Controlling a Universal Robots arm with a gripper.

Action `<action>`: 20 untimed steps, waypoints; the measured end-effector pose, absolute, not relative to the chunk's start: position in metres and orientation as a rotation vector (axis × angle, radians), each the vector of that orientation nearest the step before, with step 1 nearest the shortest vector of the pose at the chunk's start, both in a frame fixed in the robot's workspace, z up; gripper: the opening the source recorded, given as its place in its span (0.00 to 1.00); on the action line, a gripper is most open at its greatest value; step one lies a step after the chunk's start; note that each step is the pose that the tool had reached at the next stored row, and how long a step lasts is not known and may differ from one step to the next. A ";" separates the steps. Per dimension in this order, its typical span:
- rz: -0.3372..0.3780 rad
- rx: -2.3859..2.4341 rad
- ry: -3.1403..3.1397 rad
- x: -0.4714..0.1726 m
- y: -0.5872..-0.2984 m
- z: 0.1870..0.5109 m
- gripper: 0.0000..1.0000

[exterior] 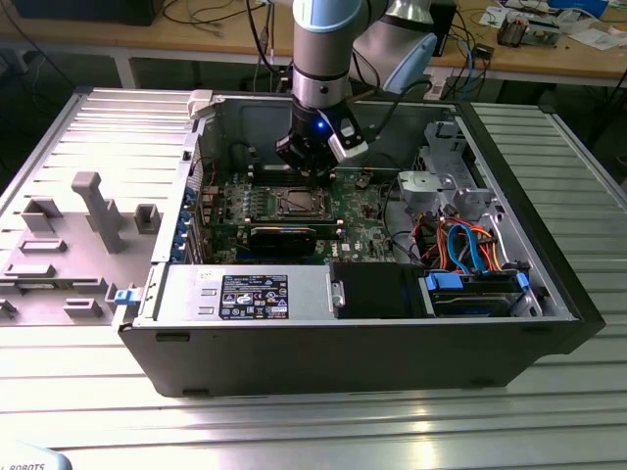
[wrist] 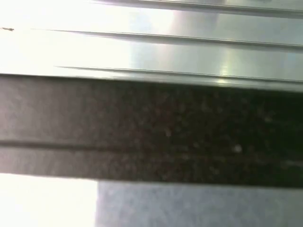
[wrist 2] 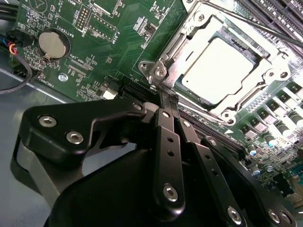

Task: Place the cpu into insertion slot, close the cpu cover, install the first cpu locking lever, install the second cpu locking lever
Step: 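Install the first cpu locking lever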

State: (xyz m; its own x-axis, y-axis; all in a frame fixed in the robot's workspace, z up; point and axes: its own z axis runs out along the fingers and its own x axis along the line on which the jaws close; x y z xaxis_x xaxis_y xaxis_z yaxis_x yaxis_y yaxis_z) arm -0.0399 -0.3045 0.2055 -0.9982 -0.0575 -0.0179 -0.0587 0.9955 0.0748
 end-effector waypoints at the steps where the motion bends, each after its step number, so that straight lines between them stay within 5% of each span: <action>1: 0.118 -0.091 3.122 -0.040 -0.305 0.205 0.11; 20: 0.068 -0.091 3.125 -0.039 -0.305 0.205 0.11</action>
State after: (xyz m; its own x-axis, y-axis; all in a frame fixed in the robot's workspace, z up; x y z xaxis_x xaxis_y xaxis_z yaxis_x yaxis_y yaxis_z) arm -0.0394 -0.3045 0.2046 -0.9982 -0.0582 -0.0160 -0.0588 0.9973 0.0433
